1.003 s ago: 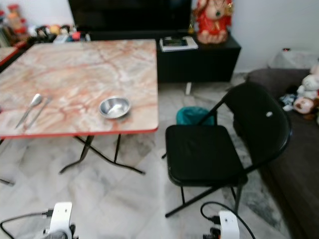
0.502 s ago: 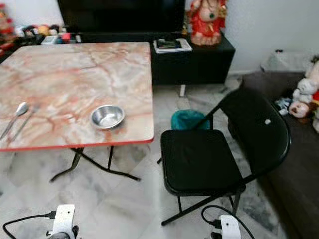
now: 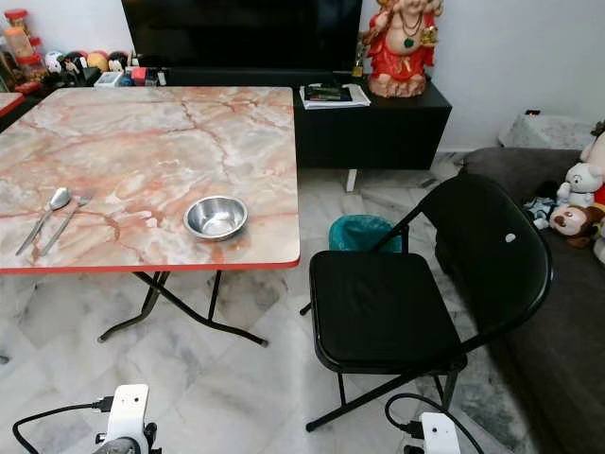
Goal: Setting the table
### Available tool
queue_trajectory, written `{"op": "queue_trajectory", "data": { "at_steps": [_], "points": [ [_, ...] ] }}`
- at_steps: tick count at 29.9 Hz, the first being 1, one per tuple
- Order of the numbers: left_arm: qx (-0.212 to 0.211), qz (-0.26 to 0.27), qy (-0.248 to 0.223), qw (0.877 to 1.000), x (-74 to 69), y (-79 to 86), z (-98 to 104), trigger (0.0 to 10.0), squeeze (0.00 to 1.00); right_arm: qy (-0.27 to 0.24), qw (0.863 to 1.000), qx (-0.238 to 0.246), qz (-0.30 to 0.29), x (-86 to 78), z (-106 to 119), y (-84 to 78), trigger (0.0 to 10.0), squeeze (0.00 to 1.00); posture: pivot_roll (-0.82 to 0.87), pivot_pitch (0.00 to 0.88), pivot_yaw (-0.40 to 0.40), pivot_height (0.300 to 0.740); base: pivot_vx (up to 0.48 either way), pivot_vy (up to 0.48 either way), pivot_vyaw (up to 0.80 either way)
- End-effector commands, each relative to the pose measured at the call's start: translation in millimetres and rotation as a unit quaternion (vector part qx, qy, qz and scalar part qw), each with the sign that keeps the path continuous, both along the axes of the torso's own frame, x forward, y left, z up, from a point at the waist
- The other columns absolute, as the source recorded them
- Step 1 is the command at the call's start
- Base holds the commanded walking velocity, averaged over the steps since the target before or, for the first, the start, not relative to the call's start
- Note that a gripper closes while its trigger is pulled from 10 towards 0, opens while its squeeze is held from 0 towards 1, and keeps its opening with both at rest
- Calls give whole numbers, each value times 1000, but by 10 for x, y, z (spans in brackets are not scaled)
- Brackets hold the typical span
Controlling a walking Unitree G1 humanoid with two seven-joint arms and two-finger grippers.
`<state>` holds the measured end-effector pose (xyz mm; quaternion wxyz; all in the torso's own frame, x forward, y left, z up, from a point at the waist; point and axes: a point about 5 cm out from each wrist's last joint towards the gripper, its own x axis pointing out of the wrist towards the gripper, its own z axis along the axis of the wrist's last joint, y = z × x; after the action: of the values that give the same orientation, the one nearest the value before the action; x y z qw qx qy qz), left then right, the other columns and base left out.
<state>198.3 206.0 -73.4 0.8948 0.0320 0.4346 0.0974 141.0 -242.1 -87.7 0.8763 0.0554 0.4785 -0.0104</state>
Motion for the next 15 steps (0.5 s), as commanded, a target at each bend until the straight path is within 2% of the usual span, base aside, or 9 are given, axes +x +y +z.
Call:
{"op": "queue_trajectory", "data": {
  "at_steps": [1, 4, 15],
  "points": [
    [-14, 3, -6, 1000, 18, -46, 2, 10000, 0, -2, 1000, -5, 0, 2, 14, -43, 10000, 0, -27, 3, -42, 740, 0, 0, 0],
    [-12, 2, -8, 1000, 21, -47, 4, 10000, 0, -2, 1000, -6, 2, -3, 13, -44, 10000, 0, -28, 0, -39, 740, 0, 0, 0],
    [-6, 3, 0, 1000, -25, -22, -17, 10000, 0, 3, 1000, -7, 2, -41, -6, -29, 10000, 0, -30, 0, -26, 740, 302, 0, 0]
  ]
}}
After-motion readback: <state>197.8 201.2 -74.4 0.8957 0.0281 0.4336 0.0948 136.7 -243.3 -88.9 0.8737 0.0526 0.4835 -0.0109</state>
